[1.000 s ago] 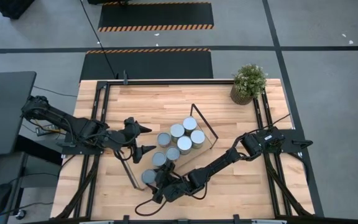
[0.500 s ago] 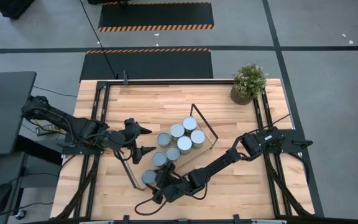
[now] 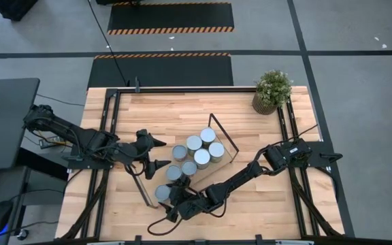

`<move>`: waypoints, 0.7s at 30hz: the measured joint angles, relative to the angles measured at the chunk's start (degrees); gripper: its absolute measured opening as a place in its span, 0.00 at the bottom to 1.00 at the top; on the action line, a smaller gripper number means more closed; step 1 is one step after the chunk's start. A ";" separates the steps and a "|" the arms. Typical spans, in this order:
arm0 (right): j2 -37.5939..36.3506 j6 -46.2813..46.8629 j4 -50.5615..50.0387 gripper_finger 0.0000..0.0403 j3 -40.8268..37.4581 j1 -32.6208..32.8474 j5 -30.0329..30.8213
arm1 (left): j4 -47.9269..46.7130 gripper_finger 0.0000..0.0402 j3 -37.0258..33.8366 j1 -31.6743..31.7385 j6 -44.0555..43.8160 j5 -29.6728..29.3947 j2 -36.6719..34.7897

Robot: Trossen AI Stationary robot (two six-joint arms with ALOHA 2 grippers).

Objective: Pick and place cans onto a shelf
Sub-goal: Put the canned tuna on the shelf

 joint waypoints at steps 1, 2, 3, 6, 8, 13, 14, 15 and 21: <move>0.00 0.11 0.02 0.94 0.00 0.01 -0.01 | 0.00 0.94 0.00 0.00 0.00 0.00 0.02; 0.00 0.28 0.00 0.96 0.00 0.01 -0.02 | 0.00 0.94 0.00 0.00 0.00 0.00 0.00; 0.00 0.32 -0.01 0.98 0.00 0.05 -0.05 | 0.00 0.94 0.00 0.00 0.00 0.00 0.02; 0.00 0.21 0.33 0.98 0.00 0.19 0.26 | 0.00 0.94 0.00 0.00 0.04 0.00 0.02; 0.00 -0.85 1.05 0.96 0.00 0.65 0.69 | 0.00 0.94 0.00 0.00 0.04 0.00 0.02; 0.00 -6.80 3.55 0.95 0.00 2.35 2.69 | 0.00 0.94 0.00 0.00 0.06 0.00 0.01; 0.00 -7.77 3.88 0.95 0.00 2.64 3.53 | 0.00 0.94 0.00 0.00 0.07 0.00 0.01; -0.02 -8.72 4.14 0.95 0.00 2.88 4.32 | 0.00 0.94 0.00 0.00 0.07 0.00 0.02; -0.02 -14.20 4.23 0.95 0.12 3.52 6.11 | -0.02 0.94 0.00 0.00 0.04 0.00 0.02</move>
